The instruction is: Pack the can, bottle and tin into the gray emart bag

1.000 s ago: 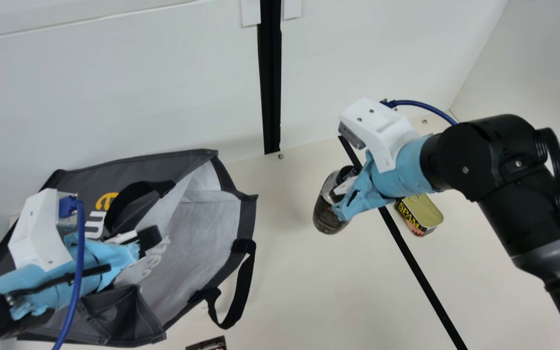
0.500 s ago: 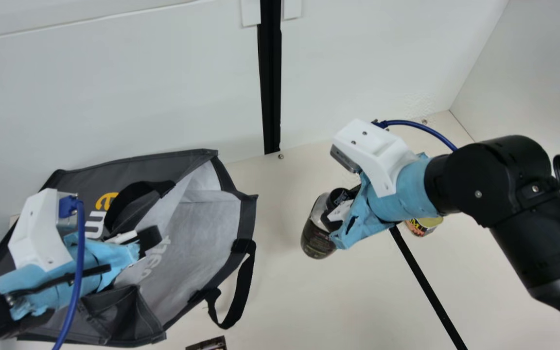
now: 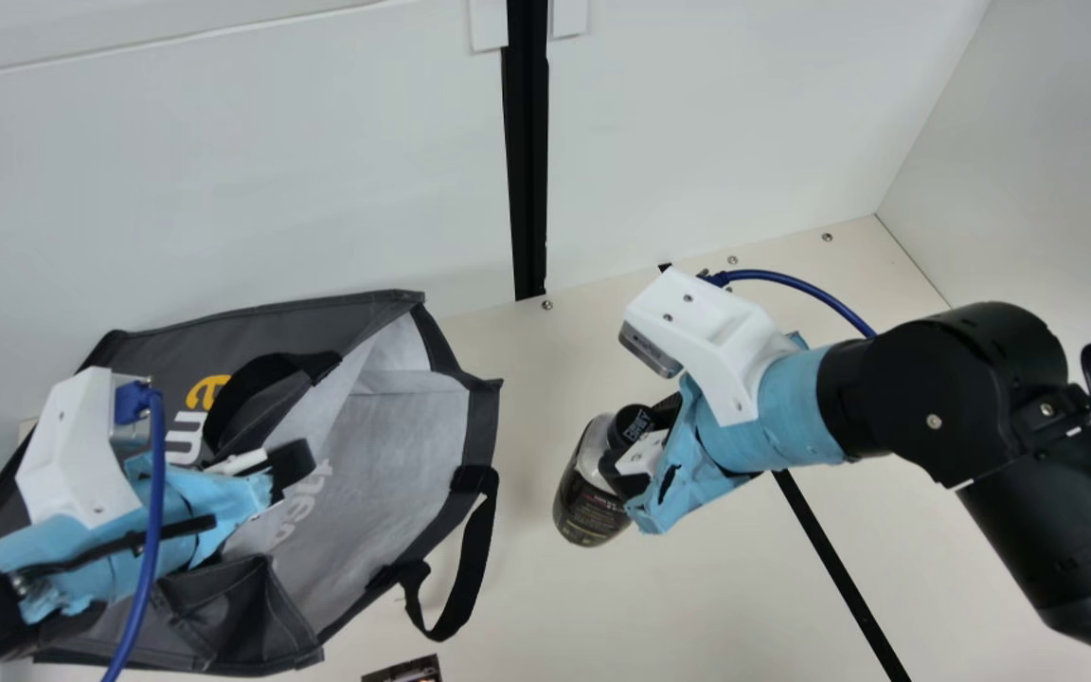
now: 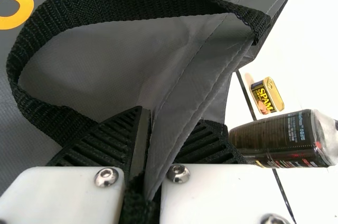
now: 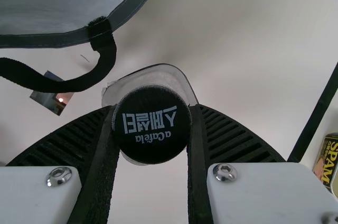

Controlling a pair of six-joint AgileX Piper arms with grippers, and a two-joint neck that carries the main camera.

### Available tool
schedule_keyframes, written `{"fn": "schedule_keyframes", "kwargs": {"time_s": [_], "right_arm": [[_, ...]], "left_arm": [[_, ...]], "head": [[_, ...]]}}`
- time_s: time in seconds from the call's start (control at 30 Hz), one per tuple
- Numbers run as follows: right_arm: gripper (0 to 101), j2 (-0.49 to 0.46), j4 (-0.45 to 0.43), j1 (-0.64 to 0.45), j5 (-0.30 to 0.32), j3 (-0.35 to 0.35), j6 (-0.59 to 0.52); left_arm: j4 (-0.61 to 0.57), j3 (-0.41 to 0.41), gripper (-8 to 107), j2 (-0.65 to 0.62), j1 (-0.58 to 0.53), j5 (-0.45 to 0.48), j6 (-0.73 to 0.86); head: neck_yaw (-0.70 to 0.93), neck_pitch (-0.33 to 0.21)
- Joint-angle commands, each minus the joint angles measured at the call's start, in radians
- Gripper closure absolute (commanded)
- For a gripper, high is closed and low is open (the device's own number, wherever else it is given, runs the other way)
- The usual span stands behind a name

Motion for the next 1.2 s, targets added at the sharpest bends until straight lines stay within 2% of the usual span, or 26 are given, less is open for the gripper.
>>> {"fn": "schedule_keyframes", "kwargs": {"time_s": [0.0, 0.33, 0.63, 1.17], "right_arm": [[101, -0.003, 0.010, 0.002, 0.001, -0.001, 0.002], [101, -0.017, 0.065, -0.007, 0.001, -0.037, 0.015], [101, -0.027, 0.166, -0.037, 0.001, -0.085, 0.002], [101, -0.033, 0.337, -0.070, 0.001, -0.123, -0.069]], "left_arm": [[0.000, 0.000, 89, 0.000, 0.000, 0.000, 0.000], [0.000, 0.000, 89, 0.000, 0.000, 0.000, 0.000], [0.000, 0.000, 89, 0.000, 0.000, 0.000, 0.000], [0.000, 0.000, 89, 0.000, 0.000, 0.000, 0.000]], "head": [[-0.001, -0.023], [-0.001, -0.023], [-0.001, -0.023], [-0.001, -0.023]]}}
